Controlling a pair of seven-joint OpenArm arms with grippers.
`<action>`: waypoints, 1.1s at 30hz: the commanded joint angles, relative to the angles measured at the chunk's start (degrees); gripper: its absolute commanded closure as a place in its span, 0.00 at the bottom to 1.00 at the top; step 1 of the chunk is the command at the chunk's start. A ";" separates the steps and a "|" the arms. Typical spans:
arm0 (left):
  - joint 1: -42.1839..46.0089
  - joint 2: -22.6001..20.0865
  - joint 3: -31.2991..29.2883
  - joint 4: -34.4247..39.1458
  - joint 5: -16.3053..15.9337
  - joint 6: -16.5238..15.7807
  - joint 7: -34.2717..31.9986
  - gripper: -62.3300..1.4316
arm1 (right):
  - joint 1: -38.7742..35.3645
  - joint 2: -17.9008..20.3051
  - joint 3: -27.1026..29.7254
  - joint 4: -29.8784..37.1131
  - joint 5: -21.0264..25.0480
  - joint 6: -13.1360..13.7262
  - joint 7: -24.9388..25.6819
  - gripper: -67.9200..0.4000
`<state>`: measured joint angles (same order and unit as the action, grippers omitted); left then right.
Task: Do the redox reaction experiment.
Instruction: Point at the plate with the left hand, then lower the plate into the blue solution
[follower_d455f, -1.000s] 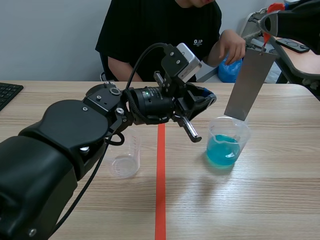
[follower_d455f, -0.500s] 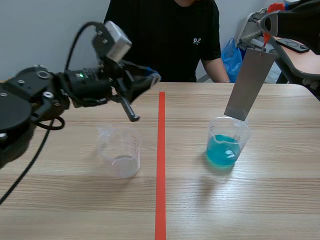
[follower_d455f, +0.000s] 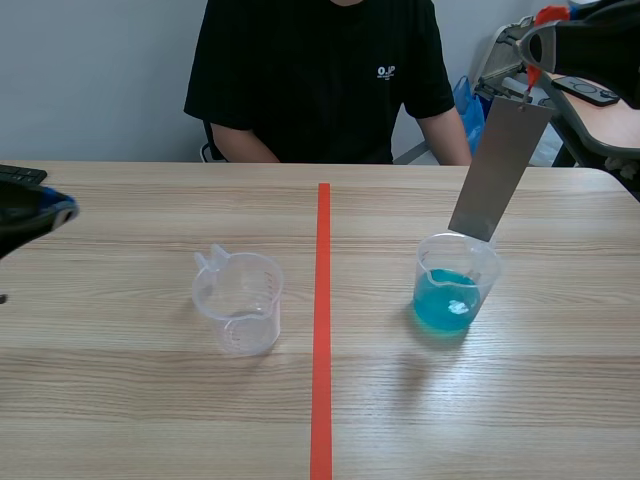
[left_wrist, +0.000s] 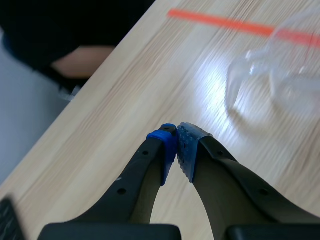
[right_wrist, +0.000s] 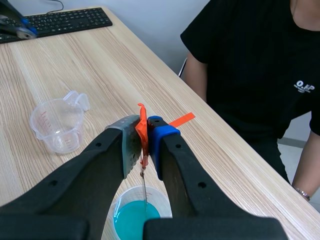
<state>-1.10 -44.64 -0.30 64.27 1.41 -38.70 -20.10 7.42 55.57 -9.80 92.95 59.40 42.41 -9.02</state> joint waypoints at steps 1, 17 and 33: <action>4.17 -0.81 -3.48 0.61 -0.20 0.07 -0.98 0.91 | 1.16 0.55 0.85 0.42 0.61 0.31 1.27 0.97; 45.86 9.55 -38.60 -1.79 16.72 7.74 -11.74 0.91 | 0.81 -5.55 0.74 -0.92 -5.84 0.31 0.33 0.97; 48.92 30.36 -37.03 -8.81 47.80 16.83 -18.86 0.91 | 0.83 -12.94 -2.27 -7.82 -15.02 0.31 2.51 0.97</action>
<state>48.99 -13.50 -37.45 54.54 49.76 -22.26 -38.76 7.38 42.33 -12.03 85.06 43.72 42.30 -7.55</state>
